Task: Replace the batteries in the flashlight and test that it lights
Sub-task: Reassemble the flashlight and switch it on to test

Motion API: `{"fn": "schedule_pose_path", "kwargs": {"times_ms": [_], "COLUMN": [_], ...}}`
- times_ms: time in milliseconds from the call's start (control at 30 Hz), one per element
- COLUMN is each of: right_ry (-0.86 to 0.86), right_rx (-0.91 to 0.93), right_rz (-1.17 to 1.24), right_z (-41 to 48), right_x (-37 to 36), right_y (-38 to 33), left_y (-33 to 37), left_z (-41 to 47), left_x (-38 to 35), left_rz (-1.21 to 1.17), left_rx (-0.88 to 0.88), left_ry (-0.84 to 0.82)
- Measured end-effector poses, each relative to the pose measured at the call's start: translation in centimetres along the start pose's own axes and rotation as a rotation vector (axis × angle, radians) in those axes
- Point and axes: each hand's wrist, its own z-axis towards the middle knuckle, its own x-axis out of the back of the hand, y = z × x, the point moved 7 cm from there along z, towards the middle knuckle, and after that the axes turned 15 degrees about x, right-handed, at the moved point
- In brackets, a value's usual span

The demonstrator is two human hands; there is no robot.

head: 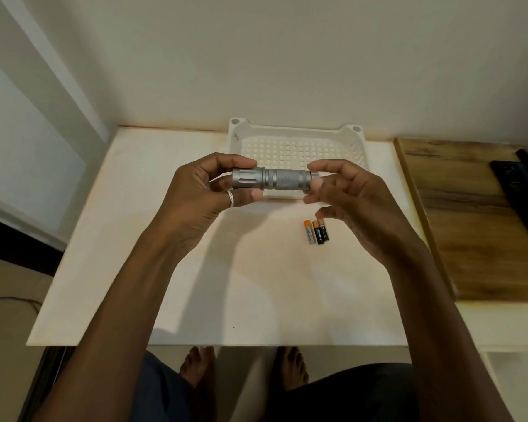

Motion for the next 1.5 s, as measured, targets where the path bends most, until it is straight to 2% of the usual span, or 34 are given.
{"fn": "schedule_pose_path", "kwargs": {"times_ms": [100, 267, 333, 533, 767, 933, 1267, 1500], "right_ry": [-0.016, 0.019, 0.033, -0.03, 0.025, -0.012, 0.03, 0.03], "right_rx": [0.033, -0.097, -0.115, -0.012, -0.127, -0.015, 0.007, -0.027], "right_rz": [0.044, -0.128, -0.109, 0.044, -0.136, 0.044, -0.035, -0.267], "right_z": [0.0, -0.1, -0.2, -0.2, -0.1, -0.1, 0.0, 0.3], "right_x": [0.2, -0.4, -0.3, 0.0, -0.4, 0.3, 0.6, 0.0], "right_y": [-0.1, 0.6, 0.7, 0.1, 1.0, 0.1, 0.4, 1.0], "left_y": [0.0, -0.1, -0.1, -0.2, -0.2, -0.1, 0.5, 1.1], "left_z": [0.0, 0.0, 0.0, 0.0, 0.0, -0.1, -0.6, -1.0], "left_x": [0.0, -0.3, -0.3, -0.1, -0.1, -0.1, -0.2, -0.5], "left_rz": [-0.01, 0.014, 0.017, 0.015, 0.026, 0.017, 0.407, 0.448], "left_rx": [0.002, 0.003, 0.004, 0.009, 0.012, 0.015, -0.07, -0.194], "left_ry": [-0.006, -0.027, -0.029, -0.011, -0.008, 0.006, 0.187, 0.241]}}
